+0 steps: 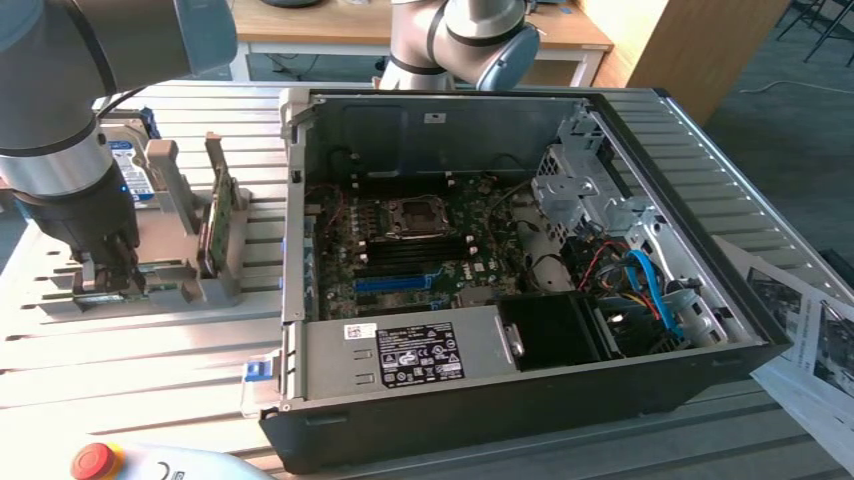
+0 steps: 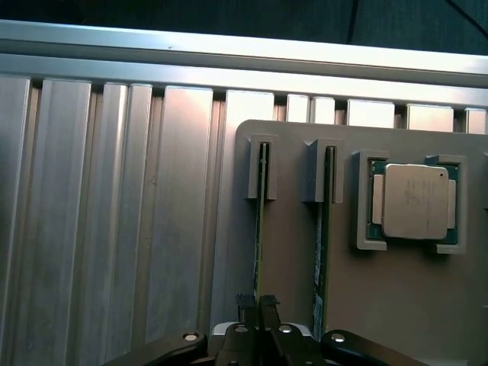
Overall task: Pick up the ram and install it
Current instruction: 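Pick up the ram and move it above insertion slot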
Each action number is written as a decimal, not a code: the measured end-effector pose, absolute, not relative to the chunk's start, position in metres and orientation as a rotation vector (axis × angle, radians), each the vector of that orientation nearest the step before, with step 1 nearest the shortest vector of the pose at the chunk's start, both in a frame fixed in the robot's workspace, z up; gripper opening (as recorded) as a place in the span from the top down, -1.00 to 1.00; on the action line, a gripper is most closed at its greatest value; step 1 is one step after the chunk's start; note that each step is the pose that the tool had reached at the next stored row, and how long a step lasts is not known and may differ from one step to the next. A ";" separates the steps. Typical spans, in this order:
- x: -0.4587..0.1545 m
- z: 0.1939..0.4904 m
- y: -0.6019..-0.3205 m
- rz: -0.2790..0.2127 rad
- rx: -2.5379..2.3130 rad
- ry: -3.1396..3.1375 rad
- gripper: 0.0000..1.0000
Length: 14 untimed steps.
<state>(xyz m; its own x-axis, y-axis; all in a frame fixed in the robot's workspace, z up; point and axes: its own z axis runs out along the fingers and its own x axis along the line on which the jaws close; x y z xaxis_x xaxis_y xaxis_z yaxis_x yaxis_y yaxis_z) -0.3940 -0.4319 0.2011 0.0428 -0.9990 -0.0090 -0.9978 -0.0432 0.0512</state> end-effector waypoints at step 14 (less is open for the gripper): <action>-0.394 0.201 -0.432 -0.065 2.235 -2.163 0.69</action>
